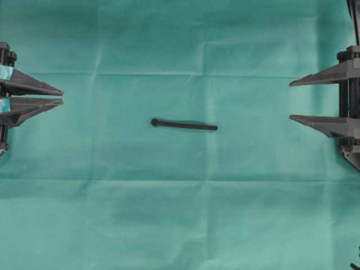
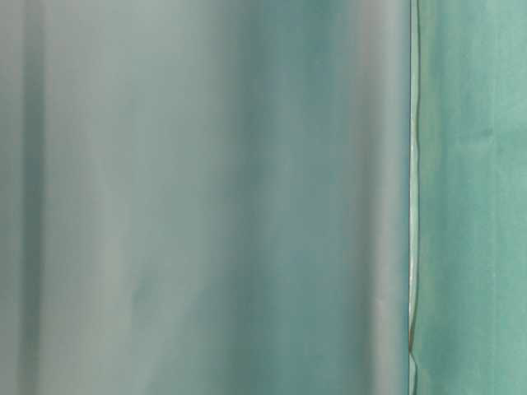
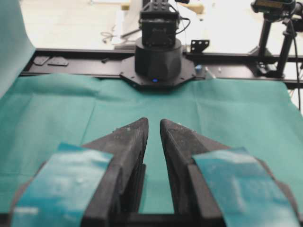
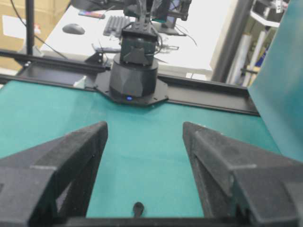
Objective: Peel off the Velcro with your right arm.
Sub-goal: 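Move the open left gripper toward the black Velcro strip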
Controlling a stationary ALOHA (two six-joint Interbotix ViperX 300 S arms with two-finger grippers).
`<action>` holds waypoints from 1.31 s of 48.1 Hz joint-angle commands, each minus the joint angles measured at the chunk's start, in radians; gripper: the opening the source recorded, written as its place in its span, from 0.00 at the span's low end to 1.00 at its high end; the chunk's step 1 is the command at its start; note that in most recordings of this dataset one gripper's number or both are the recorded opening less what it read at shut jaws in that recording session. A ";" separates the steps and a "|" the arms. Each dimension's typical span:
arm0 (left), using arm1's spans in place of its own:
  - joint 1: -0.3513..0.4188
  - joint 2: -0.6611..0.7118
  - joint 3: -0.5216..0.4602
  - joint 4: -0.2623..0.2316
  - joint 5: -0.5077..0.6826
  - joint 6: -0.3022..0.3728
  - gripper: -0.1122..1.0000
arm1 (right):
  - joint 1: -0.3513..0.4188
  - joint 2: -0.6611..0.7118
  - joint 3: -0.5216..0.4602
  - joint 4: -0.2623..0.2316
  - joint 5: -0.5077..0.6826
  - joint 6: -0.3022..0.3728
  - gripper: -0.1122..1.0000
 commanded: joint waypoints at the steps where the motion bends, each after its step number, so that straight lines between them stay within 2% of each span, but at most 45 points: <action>1: -0.028 0.003 0.017 -0.012 -0.026 0.005 0.32 | -0.006 0.002 0.005 0.006 0.000 0.011 0.32; 3: -0.032 0.005 0.023 -0.012 -0.037 0.003 0.30 | -0.006 -0.002 0.011 0.006 0.000 0.012 0.30; 7: -0.034 0.006 0.038 -0.012 -0.054 0.005 0.15 | -0.009 -0.012 0.026 0.006 0.000 0.017 0.15; 9: -0.035 0.008 0.041 -0.012 -0.060 0.005 0.11 | -0.008 -0.020 0.035 0.006 0.000 0.020 0.10; 13: -0.035 0.012 0.048 -0.012 -0.071 0.005 0.10 | -0.008 -0.034 0.055 0.006 -0.002 0.031 0.03; 16: -0.034 0.015 0.049 -0.014 -0.072 0.005 0.10 | -0.009 -0.044 0.067 0.006 -0.005 0.040 0.02; 23: -0.034 0.034 0.049 -0.014 -0.075 0.006 0.10 | -0.009 -0.064 0.089 0.005 -0.006 0.064 0.12; 29: -0.034 0.067 0.044 -0.014 -0.101 0.006 0.11 | -0.009 -0.074 0.097 0.005 -0.006 0.072 0.36; 32: -0.032 0.087 0.040 -0.014 -0.121 0.008 0.18 | -0.009 -0.074 0.097 0.005 -0.006 0.072 0.53; 36: -0.023 0.117 0.035 -0.014 -0.156 0.008 0.37 | -0.009 -0.072 0.097 0.003 -0.005 0.072 0.76; 42: 0.003 0.175 0.015 -0.014 -0.169 0.008 0.72 | -0.008 -0.072 0.101 0.003 -0.006 0.072 0.76; 45: 0.011 0.210 0.000 -0.014 -0.172 0.008 0.85 | -0.009 -0.072 0.103 0.003 -0.008 0.072 0.76; 63: 0.021 0.482 -0.155 -0.014 -0.241 0.009 0.86 | -0.008 -0.074 0.127 -0.006 -0.055 0.072 0.77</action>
